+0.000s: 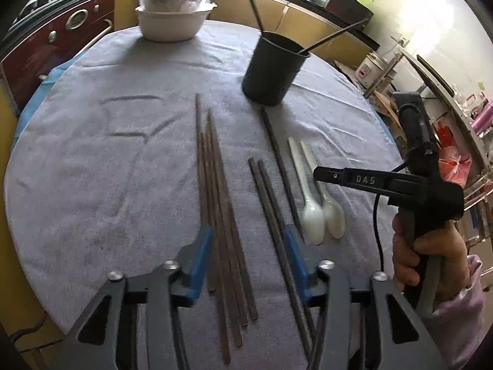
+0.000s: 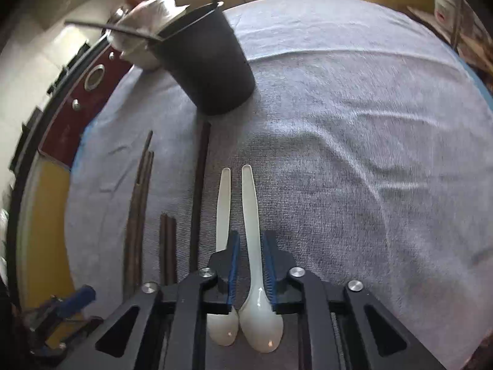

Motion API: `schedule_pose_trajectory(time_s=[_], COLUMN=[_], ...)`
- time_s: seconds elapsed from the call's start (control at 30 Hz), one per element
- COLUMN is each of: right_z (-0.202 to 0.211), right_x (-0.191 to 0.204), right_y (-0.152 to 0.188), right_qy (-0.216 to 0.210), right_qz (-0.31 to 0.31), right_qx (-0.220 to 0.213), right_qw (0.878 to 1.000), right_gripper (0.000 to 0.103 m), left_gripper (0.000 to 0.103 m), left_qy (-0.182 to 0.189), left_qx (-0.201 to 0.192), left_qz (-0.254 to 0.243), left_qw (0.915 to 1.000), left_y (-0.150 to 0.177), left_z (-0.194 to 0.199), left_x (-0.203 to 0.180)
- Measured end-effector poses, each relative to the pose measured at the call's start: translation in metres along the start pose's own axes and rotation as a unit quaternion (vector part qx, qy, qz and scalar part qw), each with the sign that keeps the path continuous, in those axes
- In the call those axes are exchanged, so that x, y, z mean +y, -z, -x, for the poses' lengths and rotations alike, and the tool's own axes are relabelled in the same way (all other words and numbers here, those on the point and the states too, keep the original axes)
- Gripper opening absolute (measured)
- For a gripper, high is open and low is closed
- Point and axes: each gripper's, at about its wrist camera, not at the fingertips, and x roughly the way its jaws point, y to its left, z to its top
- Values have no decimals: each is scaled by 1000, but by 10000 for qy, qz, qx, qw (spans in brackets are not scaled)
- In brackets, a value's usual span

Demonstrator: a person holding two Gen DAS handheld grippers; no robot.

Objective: Organize utensils
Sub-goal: 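Grasp a white spoon with the right tool while the left tool grasps another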

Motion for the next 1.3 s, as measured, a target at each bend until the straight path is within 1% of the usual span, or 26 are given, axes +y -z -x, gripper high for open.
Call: schedule_pose_trajectory(time_s=[0.03, 0.13, 0.23, 0.3, 0.43, 0.53, 0.6, 0.73, 0.8, 0.83, 0.87, 0.9, 0.93, 1.0, 1.1, 1.2, 1.3], right_z=[0, 6, 14, 20, 27, 29, 30, 26, 23, 21, 20, 16, 14, 11, 6, 6, 11], right_x=[-4, -24, -49, -64, -85, -96, -97, -101, -101, -100, -99, -99, -98, -97, -92, -90, -91], right_y=[0, 1, 5, 7, 10, 7, -1, -18, -30, -35, -40, -45, -50, -56, -63, -64, -58], right_qy=[24, 0, 50, 137, 156, 202, 170, 233, 278, 315, 349, 374, 406, 443, 463, 481, 370], right_qz=[-37, -300, -549, -671, -887, -995, -1047, -1108, -1073, -1042, -1025, -1016, -1004, -958, -630, -472, -484], right_qx=[24, -43, -94, -114, -91, -79, -51, 53, 125, 129, 138, 141, 153, 117, -80, -125, -313], right_qw=[10000, 9995, 9984, 9976, 9959, 9948, 9943, 9936, 9938, 9940, 9940, 9940, 9940, 9943, 9969, 9976, 9976], right_gripper=[3, 2, 2, 2, 3, 3, 3, 4, 4, 5, 5, 5, 5, 6, 6, 1, 1], left_gripper=[41, 36, 36, 36, 36, 36, 36, 36, 36, 36, 35, 29, 25, 10, 10, 10, 10], left_qy=[22, 68, 120, 116, 197, 67, -71, -258, -215, -211, -214, -231, -238, -218, -134, -63, 78], left_qx=[28, 74, 170, 265, 574, 750, 870, 1083, 1216, 1096, 1125, 1086, 1081, 1038, 934, 825, 541], left_qz=[-46, -287, -549, -654, -706, -857, -959, -993, -951, -1001, -1039, -1079, -1103, -1156, -1223, -1151, -1122], left_qw=[10000, 9995, 9983, 9974, 9957, 9935, 9916, 9888, 9878, 9887, 9880, 9879, 9877, 9876, 9880, 9899, 9922], left_y=[-3, -13, -29, -41, -69, -84, -91, -98, -98, -99, -99, -99, -99, -98, -95, -96, -97], left_z=[-1, -5, -16, -29, -63, -87, -102, -124, -134, -133, -136, -137, -139, -142, -142, -139, -116], left_x=[-3, -18, -38, -50, -69, -83, -91, -92, -91, -92, -92, -93, -93, -92, -90, -86, -86])
